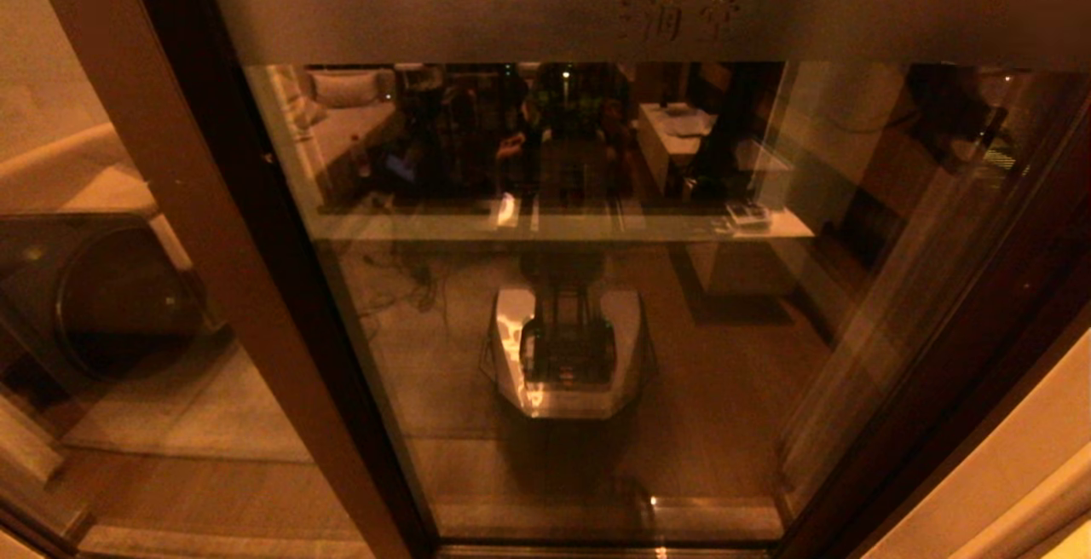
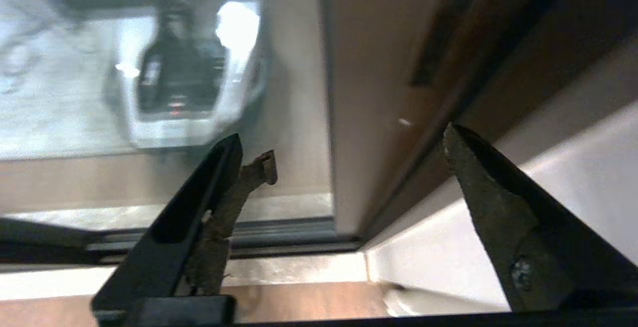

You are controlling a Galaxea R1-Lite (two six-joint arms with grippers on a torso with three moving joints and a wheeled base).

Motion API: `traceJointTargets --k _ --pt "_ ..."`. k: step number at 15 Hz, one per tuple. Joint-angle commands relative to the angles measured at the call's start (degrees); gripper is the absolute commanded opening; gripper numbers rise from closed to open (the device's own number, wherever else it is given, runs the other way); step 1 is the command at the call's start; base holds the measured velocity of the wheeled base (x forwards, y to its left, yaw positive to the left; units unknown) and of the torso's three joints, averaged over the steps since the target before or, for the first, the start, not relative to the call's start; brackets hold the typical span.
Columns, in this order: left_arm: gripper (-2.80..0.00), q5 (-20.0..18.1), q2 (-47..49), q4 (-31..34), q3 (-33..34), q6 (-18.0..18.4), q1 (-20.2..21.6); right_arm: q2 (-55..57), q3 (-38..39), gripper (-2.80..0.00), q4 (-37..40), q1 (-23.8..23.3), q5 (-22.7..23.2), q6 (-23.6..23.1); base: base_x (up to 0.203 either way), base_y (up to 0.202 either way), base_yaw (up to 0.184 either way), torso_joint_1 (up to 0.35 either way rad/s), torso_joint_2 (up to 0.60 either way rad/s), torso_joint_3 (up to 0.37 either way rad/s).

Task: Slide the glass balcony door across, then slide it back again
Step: Open the slid door

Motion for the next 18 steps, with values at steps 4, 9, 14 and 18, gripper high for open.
traceJointTargets --k 4,9,14,18 --pt "-2.8 0.0 0.0 0.1 0.0 -0.1 0.0 5.5 -4.0 0.0 0.0 0.2 2.2 0.3 0.0 0.0 0.0 0.0 0.0 0.0" --pt "-2.8 0.0 0.0 0.0 0.0 0.0 0.0 7.4 -6.1 0.0 -0.1 0.8 2.1 0.3 0.0 0.0 0.0 0.0 0.0 0.0" --pt "-2.8 0.1 0.0 0.0 0.0 0.0 0.0 7.5 -5.9 0.0 -0.1 3.5 2.2 0.8 0.0 0.0 0.0 0.0 0.0 0.0" --pt "-2.8 0.0 0.0 0.1 0.0 0.0 0.0 8.3 -6.2 0.0 -0.5 4.2 2.1 1.2 0.0 0.0 0.0 0.0 0.0 0.0"
